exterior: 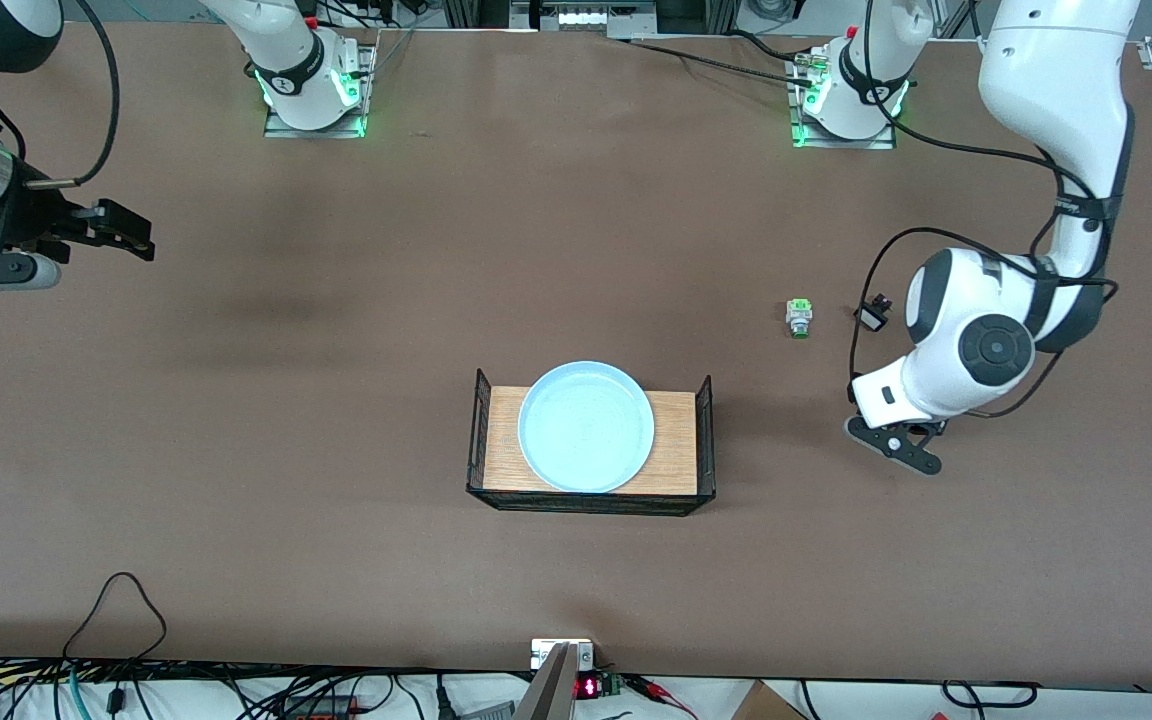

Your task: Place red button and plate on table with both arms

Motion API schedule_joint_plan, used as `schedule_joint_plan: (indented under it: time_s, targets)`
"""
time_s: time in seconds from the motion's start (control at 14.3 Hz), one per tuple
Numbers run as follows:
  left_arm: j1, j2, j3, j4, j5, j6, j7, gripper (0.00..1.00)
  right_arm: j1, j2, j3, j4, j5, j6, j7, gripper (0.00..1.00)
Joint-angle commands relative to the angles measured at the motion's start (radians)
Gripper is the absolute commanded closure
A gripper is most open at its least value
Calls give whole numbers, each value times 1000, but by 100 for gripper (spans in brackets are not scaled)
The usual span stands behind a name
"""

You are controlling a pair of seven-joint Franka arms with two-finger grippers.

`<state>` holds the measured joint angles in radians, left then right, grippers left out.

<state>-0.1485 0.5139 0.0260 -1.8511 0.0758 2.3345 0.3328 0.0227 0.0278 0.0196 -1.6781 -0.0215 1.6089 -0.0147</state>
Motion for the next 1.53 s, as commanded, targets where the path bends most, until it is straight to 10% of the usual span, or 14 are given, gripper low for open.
schedule_joint_plan:
  time_s: [0.0,0.42,0.56,0.98,1.47]
  targets:
    - [18,-57,-14,-161,16,171,14,64,58,-5,-3,4,18,-6,57,0]
    - [18,-23,-14,-227,15,309,14,59,273,1,-3,8,136,-4,599,0]
    - [18,-21,-14,-227,15,307,12,37,302,27,-3,11,254,5,706,0]
    - [17,-29,-14,-224,16,302,14,3,465,129,-4,24,253,161,1040,0]
    - [18,-150,-17,-153,4,64,-8,0,588,268,-4,83,262,439,1314,0]
